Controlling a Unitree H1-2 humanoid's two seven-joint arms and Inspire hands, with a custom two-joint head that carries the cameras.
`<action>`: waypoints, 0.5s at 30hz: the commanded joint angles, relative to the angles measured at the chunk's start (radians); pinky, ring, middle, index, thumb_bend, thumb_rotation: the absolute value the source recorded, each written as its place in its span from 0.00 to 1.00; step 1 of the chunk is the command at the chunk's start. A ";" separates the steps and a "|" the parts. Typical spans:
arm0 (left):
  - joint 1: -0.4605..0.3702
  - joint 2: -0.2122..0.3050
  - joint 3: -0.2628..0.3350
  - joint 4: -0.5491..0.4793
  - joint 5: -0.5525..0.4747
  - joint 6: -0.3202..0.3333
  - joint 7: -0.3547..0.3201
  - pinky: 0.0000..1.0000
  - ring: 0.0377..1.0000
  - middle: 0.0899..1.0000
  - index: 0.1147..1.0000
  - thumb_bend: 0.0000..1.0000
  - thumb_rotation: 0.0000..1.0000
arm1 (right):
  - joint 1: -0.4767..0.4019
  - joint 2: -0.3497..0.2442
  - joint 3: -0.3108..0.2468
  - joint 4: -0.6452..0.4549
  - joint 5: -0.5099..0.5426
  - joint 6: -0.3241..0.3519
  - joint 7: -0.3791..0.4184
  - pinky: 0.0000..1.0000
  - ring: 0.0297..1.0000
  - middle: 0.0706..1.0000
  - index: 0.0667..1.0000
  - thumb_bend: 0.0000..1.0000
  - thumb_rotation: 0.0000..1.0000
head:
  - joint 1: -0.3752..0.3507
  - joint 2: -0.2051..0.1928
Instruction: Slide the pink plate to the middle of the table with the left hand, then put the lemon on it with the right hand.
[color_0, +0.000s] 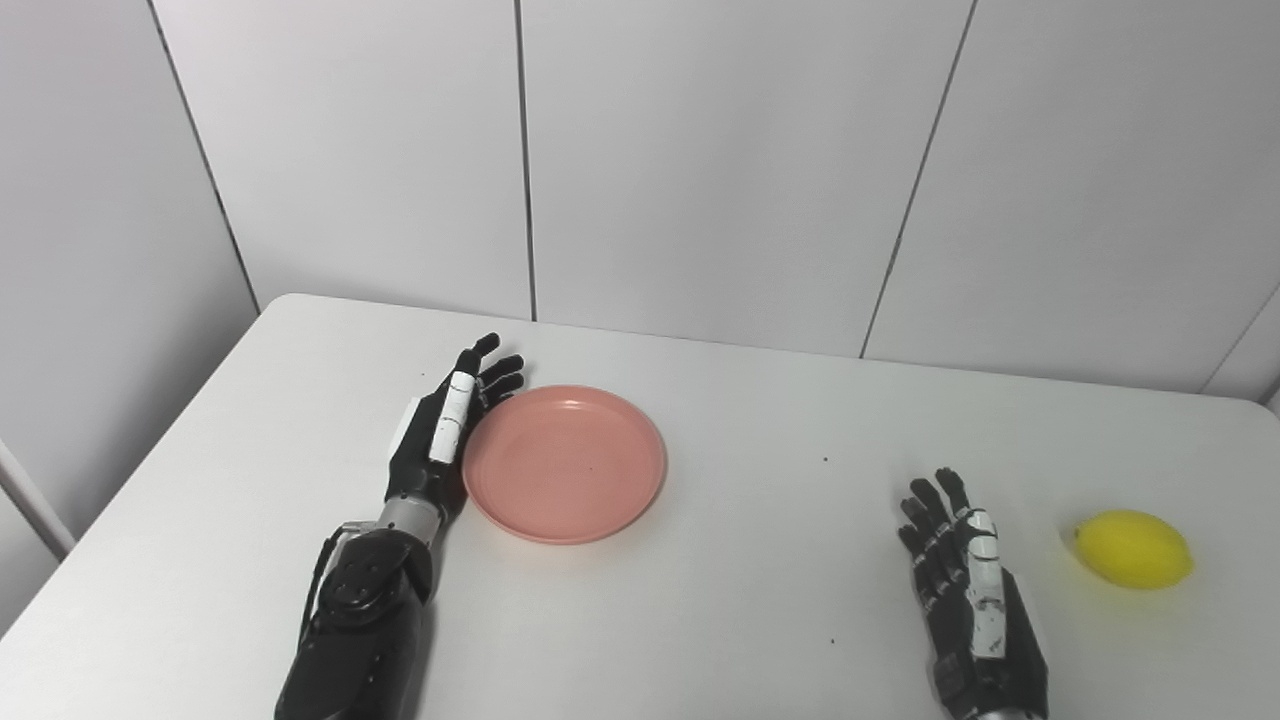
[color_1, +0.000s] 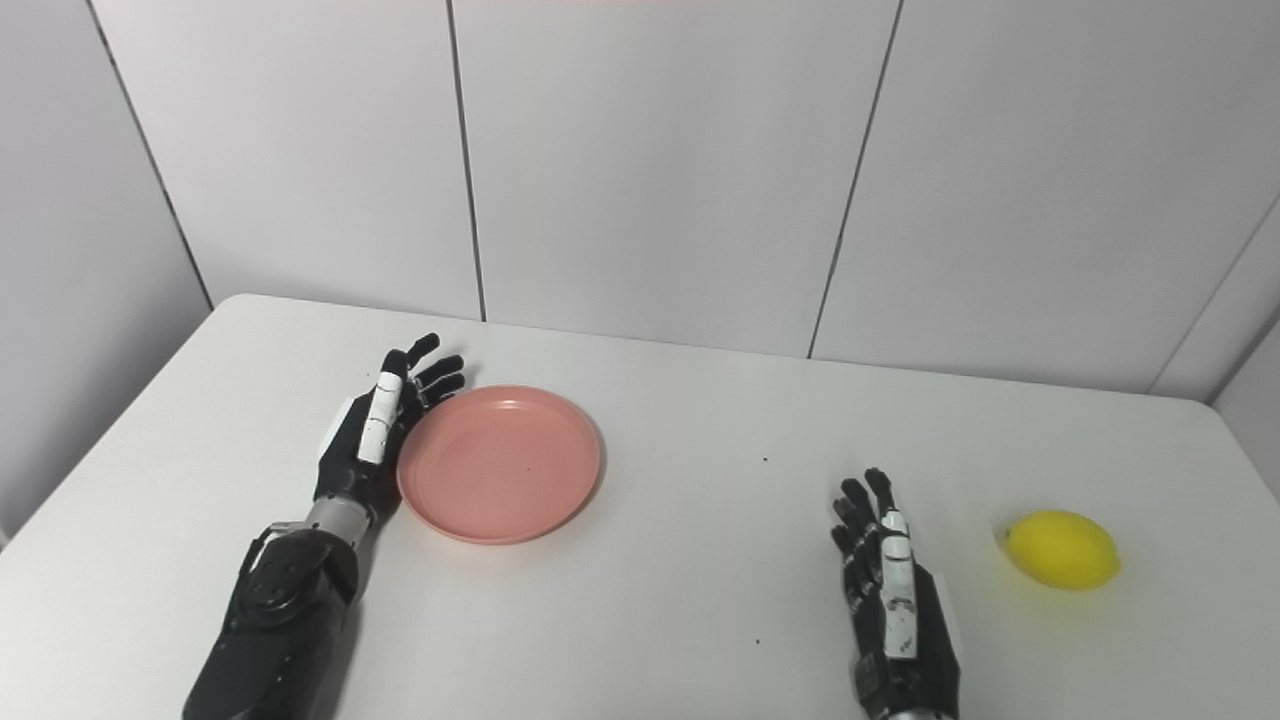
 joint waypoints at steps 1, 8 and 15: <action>0.033 -0.024 -0.015 0.015 0.004 0.069 0.007 0.86 0.83 0.80 0.87 0.79 0.91 | 0.047 0.022 0.014 0.039 0.006 0.021 0.003 0.99 0.96 0.94 0.97 0.69 0.95 | 0.001 0.000; 0.041 -0.037 -0.031 0.011 0.022 0.057 0.010 0.84 0.83 0.79 0.86 0.78 0.93 | 0.046 0.020 0.016 0.043 0.009 0.017 0.006 1.00 0.96 0.95 0.98 0.68 0.95 | -0.003 0.000; 0.046 -0.054 -0.038 0.008 0.037 0.049 0.029 0.83 0.84 0.79 0.88 0.78 0.94 | 0.047 0.023 0.018 0.040 0.009 0.019 0.004 1.00 0.96 0.94 0.97 0.69 0.95 | -0.005 0.001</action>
